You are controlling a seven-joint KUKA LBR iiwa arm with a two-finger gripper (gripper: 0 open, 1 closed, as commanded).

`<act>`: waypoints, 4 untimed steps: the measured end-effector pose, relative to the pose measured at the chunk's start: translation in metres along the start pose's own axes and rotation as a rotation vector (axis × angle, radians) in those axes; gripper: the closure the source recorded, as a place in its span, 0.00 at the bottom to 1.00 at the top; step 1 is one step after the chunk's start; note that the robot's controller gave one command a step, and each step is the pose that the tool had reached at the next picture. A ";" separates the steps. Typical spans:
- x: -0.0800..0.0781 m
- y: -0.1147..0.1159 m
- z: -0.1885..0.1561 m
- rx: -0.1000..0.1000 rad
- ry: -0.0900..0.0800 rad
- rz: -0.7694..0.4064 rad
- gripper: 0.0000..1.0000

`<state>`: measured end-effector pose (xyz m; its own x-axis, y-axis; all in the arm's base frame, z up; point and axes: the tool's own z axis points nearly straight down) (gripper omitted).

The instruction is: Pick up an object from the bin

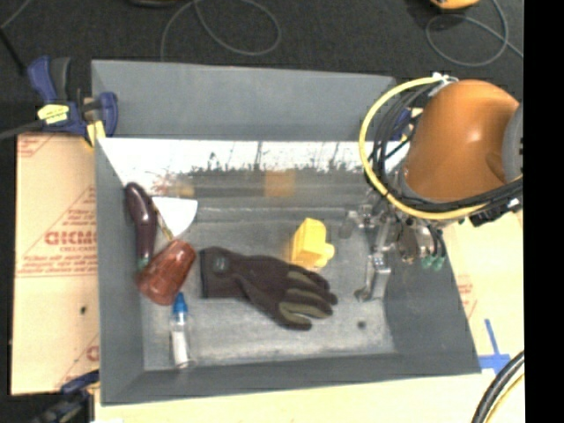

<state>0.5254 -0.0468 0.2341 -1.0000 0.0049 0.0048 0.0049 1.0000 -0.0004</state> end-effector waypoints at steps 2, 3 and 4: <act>-0.008 0.032 0.025 0.004 -0.014 -0.044 0.00; 0.001 0.056 0.058 -0.003 -0.008 -0.175 0.00; 0.013 0.033 0.072 0.004 -0.010 -0.166 0.00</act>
Offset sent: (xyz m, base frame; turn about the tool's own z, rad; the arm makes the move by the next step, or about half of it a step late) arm 0.0104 0.0797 -0.0676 -0.1057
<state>0.5126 -0.0133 0.1622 -0.9871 -0.1600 -0.0053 -0.1600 0.9871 -0.0045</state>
